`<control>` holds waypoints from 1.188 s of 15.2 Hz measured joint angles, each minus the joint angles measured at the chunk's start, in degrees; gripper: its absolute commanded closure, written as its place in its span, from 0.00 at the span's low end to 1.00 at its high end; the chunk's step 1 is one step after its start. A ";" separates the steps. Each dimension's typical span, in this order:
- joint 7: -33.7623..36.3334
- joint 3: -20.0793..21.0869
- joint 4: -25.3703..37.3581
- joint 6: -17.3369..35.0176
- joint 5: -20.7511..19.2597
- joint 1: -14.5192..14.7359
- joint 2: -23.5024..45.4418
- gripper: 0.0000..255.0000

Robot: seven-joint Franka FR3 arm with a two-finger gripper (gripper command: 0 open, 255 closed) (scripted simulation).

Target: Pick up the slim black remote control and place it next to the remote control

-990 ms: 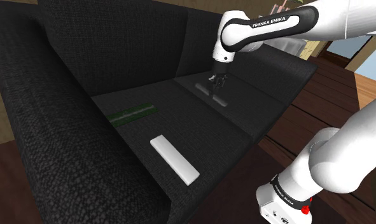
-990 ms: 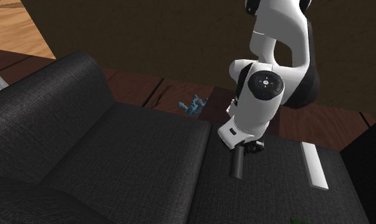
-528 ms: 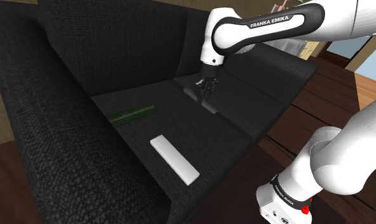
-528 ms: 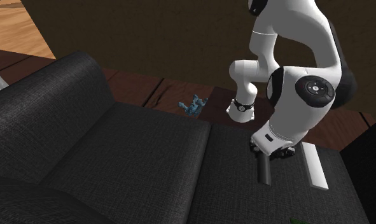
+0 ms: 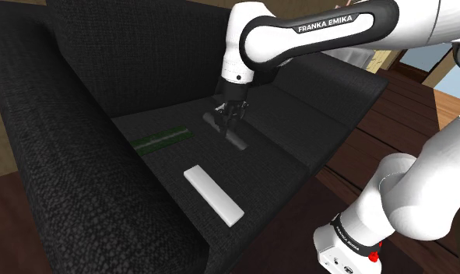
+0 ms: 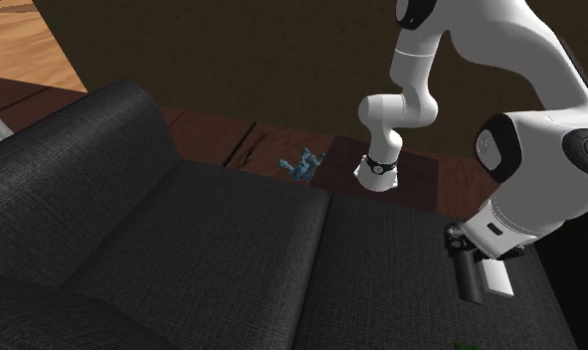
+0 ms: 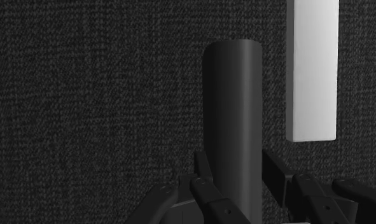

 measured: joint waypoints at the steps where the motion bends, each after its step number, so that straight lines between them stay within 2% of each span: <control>1: 1.08 0.62 0.18 0.21 0.19 0.56 0.28 1.00; 18: 1.51 1.42 -5.30 12.23 0.54 1.32 6.78 1.00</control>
